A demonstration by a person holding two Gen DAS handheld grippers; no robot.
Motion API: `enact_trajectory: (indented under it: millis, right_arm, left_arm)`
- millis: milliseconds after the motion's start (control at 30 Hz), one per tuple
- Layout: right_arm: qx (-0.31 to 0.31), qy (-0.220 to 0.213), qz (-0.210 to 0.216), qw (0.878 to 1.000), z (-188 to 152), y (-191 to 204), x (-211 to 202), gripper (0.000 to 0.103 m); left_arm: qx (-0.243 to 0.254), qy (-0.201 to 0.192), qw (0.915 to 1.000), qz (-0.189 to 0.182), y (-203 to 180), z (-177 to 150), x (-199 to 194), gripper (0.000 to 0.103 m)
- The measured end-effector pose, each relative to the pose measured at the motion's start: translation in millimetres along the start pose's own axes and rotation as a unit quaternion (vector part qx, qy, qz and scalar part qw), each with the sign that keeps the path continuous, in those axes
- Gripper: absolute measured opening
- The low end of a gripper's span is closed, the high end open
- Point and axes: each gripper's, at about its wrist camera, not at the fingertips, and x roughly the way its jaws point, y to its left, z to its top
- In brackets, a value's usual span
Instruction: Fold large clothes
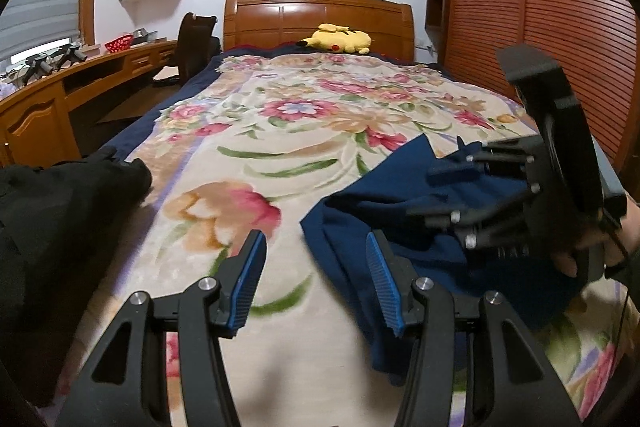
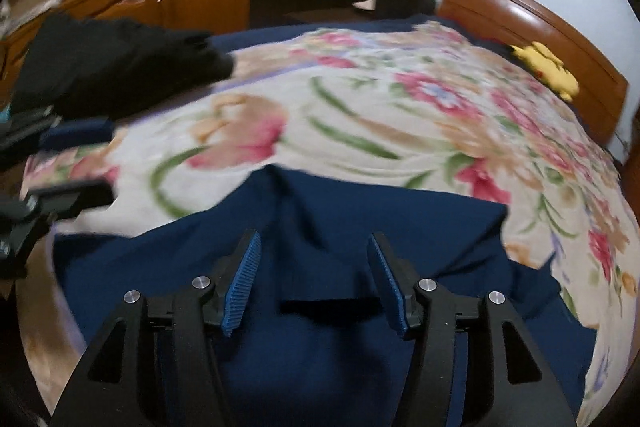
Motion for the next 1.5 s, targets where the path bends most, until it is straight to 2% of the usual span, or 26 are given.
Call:
enact_trajectory:
  millis: [233, 267, 300, 333, 367, 467, 600, 700, 800, 967, 1100, 1133, 1200, 1233, 1267, 1333, 1433, 1500]
  right_arm:
    - [-0.009, 0.037, -0.01, 0.999, -6.0, 9.2, 15.6, 0.056]
    - [-0.014, 0.049, -0.013, 0.999, -6.8, 8.1, 21.3, 0.053]
    - [-0.022, 0.058, -0.018, 0.998, -6.9, 6.7, 24.8, 0.045]
    - [-0.034, 0.074, -0.028, 0.996, -7.1, 4.9, 32.0, 0.023]
    - [-0.042, 0.087, -0.033, 0.995, -6.2, 1.5, 38.3, 0.012]
    - [-0.043, 0.074, -0.052, 0.995, 3.1, -14.5, 44.0, 0.008]
    - [-0.011, 0.037, -0.078, 0.996, 27.8, -46.9, 52.3, 0.007]
    - [-0.005, 0.01, -0.09, 0.996, 48.2, -56.0, 57.6, 0.007]
    - [-0.033, -0.01, -0.103, 0.994, 70.4, -48.5, 59.9, 0.007]
    - [-0.044, -0.031, -0.106, 0.993, 99.6, -38.7, 66.3, 0.006]
    - [-0.029, -0.042, -0.07, 0.996, 107.0, -32.1, 71.1, 0.006]
    - [-0.011, -0.049, -0.053, 0.997, 107.8, -33.6, 69.3, 0.008]
    - [0.014, -0.046, -0.052, 0.997, 108.5, -37.0, 69.0, 0.021]
    - [0.018, -0.044, -0.052, 0.998, 109.2, -37.3, 69.0, 0.04]
    - [0.018, -0.045, -0.057, 0.997, 108.8, -38.4, 67.5, 0.053]
    - [0.015, -0.049, -0.081, 0.995, 106.5, -41.2, 62.0, 0.061]
    - [0.037, -0.039, -0.106, 0.993, 99.8, -56.3, 53.1, 0.063]
    - [0.054, -0.039, -0.107, 0.992, 90.4, -65.4, 43.2, 0.063]
  left_arm:
    - [-0.006, -0.003, 0.9999, 0.01, 13.4, -0.2, -3.6, 0.051]
    - [-0.009, -0.003, 0.9999, 0.012, 16.2, -0.4, -3.3, 0.051]
    - [-0.01, -0.002, 0.9999, 0.013, 17.4, -0.8, -3.2, 0.051]
    - [-0.011, -0.001, 0.9998, 0.014, 19.1, -1.3, -3.0, 0.051]
    - [-0.013, -0.001, 0.9998, 0.014, 20.7, -1.6, -2.5, 0.051]
    - [-0.013, 0.0, 0.9998, 0.014, 21.4, -1.6, -2.3, 0.051]
    - [-0.007, 0.0, 0.9999, 0.013, 20.9, -2.4, -2.2, 0.051]
    - [-0.006, 0.001, 0.9999, 0.012, 20.3, -1.9, -1.4, 0.051]
    - [-0.002, 0.002, 0.9999, 0.011, 17.9, -2.0, -0.2, 0.051]
    - [-0.001, 0.003, 1.0, 0.008, 12.8, -0.6, 1.5, 0.051]
    - [0.002, 0.003, 1.0, 0.003, 9.9, -0.3, 2.0, 0.051]
    - [0.002, 0.003, 1.0, 0.002, 9.4, -0.4, 2.0, 0.051]
    - [0.002, 0.004, 1.0, 0.002, 9.6, -0.4, 2.0, 0.051]
    - [0.002, 0.004, 1.0, 0.001, 9.6, -0.4, 1.9, 0.051]
    - [0.001, 0.004, 1.0, 0.001, 9.6, -0.4, 2.3, 0.052]
    - [0.001, 0.003, 1.0, 0.0, 8.0, -0.2, 1.7, 0.052]
    - [0.004, 0.003, 1.0, -0.002, 3.5, 0.1, 1.4, 0.052]
    - [0.006, 0.002, 1.0, -0.006, -1.1, 0.4, 0.4, 0.052]
